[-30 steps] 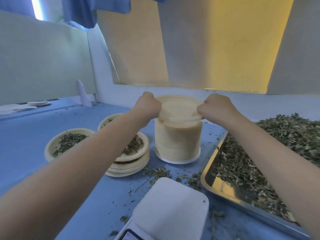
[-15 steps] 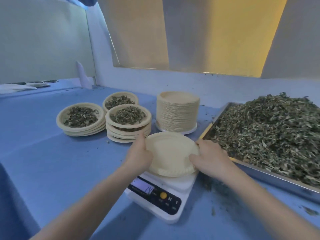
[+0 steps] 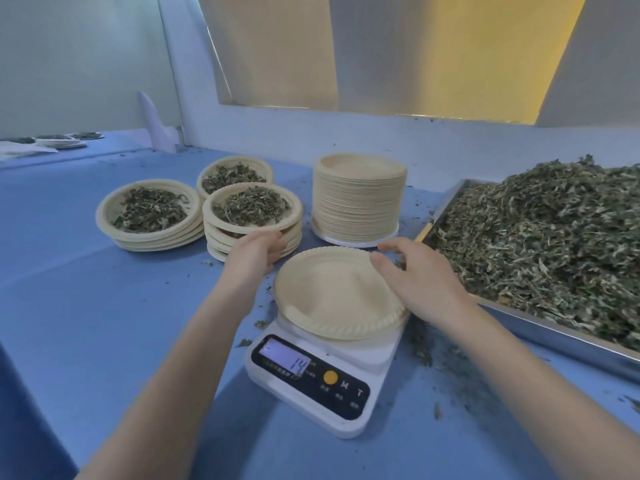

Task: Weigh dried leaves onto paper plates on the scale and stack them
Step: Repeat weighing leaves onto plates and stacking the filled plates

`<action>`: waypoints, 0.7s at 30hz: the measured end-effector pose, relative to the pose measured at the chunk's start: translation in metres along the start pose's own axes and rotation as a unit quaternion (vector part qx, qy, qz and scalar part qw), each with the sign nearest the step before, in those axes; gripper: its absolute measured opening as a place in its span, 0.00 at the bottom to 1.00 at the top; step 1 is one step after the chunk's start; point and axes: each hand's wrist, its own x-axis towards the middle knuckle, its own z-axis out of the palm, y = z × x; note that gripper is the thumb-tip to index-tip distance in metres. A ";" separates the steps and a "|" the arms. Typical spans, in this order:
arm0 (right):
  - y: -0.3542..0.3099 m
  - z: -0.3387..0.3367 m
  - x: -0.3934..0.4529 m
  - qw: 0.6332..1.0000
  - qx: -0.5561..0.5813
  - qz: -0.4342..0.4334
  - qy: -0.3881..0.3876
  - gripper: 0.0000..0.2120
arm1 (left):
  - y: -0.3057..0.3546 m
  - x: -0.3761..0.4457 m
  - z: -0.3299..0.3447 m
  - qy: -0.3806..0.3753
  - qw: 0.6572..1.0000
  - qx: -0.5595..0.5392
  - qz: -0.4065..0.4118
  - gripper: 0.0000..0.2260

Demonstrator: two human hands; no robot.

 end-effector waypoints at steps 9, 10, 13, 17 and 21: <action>0.002 0.002 0.000 1.000 0.002 -0.004 -0.010 0.19 | -0.017 -0.011 -0.005 -0.023 0.995 -0.086 -0.037 0.13; 0.002 0.002 0.001 1.000 0.002 -0.005 -0.010 0.19 | -0.017 -0.012 -0.006 -0.028 0.995 -0.086 -0.042 0.14; 0.005 0.002 0.001 1.000 0.002 -0.011 -0.009 0.19 | -0.018 -0.015 -0.005 -0.041 0.995 -0.074 -0.049 0.15; 0.011 -0.001 0.002 1.000 0.018 -0.004 0.000 0.17 | -0.019 -0.018 -0.003 -0.047 0.997 -0.053 -0.040 0.15; 0.034 -0.017 0.015 0.998 -0.005 0.057 0.026 0.15 | -0.018 -0.020 0.000 -0.050 0.997 -0.041 -0.041 0.12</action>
